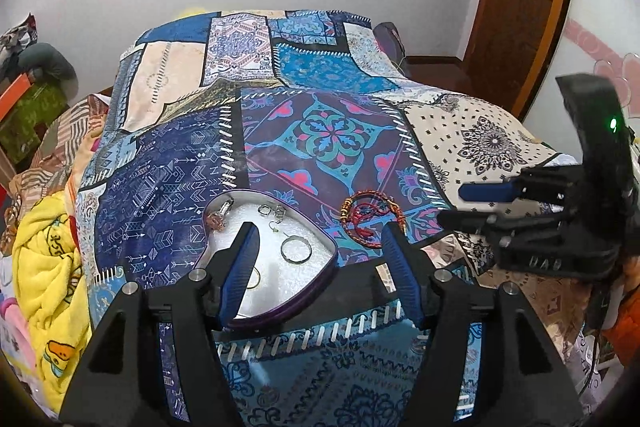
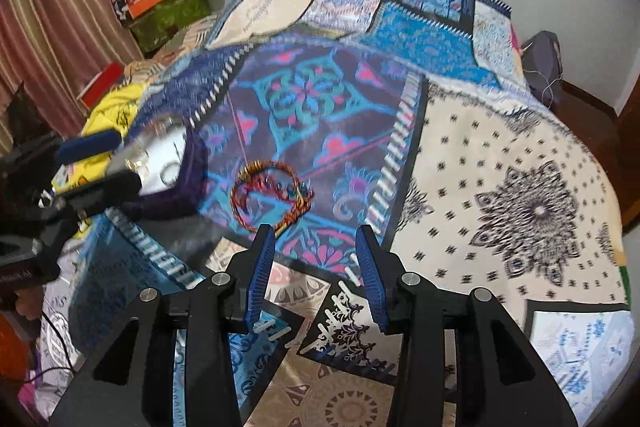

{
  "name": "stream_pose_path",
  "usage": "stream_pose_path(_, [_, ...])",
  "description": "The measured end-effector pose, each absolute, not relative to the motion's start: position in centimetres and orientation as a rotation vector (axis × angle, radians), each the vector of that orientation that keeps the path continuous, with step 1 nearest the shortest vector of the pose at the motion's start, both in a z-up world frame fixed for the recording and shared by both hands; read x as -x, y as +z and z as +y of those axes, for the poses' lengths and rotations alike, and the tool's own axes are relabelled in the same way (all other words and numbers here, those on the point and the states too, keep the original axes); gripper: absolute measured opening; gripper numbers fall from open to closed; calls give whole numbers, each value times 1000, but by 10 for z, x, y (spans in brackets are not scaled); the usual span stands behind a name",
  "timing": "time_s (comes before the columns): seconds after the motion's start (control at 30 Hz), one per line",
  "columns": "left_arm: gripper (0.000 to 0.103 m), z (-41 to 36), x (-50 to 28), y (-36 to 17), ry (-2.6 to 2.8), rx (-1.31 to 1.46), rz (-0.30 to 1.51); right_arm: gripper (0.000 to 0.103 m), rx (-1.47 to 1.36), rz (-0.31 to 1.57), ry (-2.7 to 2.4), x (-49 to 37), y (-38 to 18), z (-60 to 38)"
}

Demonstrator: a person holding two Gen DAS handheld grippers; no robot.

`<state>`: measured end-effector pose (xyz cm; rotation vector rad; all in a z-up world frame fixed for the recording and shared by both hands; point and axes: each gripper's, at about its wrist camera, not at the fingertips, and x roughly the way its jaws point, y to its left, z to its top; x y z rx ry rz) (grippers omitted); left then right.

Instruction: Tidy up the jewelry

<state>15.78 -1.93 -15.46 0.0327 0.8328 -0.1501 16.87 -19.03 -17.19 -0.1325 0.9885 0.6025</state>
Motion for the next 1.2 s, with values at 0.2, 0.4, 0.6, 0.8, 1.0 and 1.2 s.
stream_pose_path(0.2, [62, -11, -164, -162, -127, -17, 848, 38, 135, 1001, 614, -185, -183, -180])
stream_pose_path(0.4, [62, -2, -167, -164, -121, 0, 841, 35, 138, 985, 637, -208, -182, -162])
stream_pose_path(0.6, [62, 2, -169, -166, -121, 6, 836, 13, 215, 1015, 677, -212, -196, -140])
stream_pose_path(0.8, [62, 7, -169, -168, -115, 29, 842, 4, 227, 1011, 685, -210, -198, -135])
stream_pose_path(1.0, [62, 6, -164, -162, -115, 28, 832, 3, 141, 994, 685, -211, -181, -147])
stream_pose_path(1.2, [62, 0, -161, -154, -132, 32, 825, 3, 140, 921, 669, -199, -153, -159])
